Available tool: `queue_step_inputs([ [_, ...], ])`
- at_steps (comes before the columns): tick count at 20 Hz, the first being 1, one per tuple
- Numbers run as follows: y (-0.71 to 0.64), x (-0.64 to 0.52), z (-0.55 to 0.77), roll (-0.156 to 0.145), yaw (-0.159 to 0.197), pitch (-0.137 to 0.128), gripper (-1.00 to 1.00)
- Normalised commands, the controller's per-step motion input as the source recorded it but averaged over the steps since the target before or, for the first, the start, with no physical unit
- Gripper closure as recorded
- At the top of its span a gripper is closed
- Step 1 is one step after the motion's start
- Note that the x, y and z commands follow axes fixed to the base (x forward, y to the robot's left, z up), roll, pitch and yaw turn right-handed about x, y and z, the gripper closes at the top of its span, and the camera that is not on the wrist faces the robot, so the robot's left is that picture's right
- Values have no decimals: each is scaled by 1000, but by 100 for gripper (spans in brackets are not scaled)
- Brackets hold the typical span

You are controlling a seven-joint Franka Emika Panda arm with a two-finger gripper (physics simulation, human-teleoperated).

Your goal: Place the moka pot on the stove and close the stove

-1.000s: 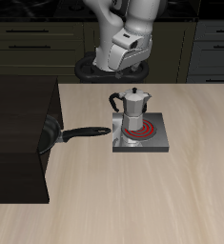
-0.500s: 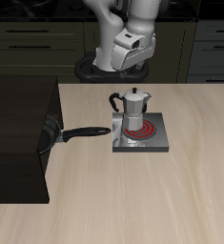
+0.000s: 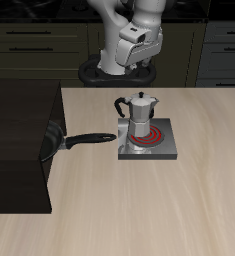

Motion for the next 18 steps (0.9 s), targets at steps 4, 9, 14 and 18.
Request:
queue_step_inputs([
  [4,157,-279,-69,48,57,-2,-100],
  [9,-30,-226,-44,17,26,-41,-100],
  [14,62,189,0,-36,-21,-2,-100],
  [18,301,192,0,10,2,14,-100],
])
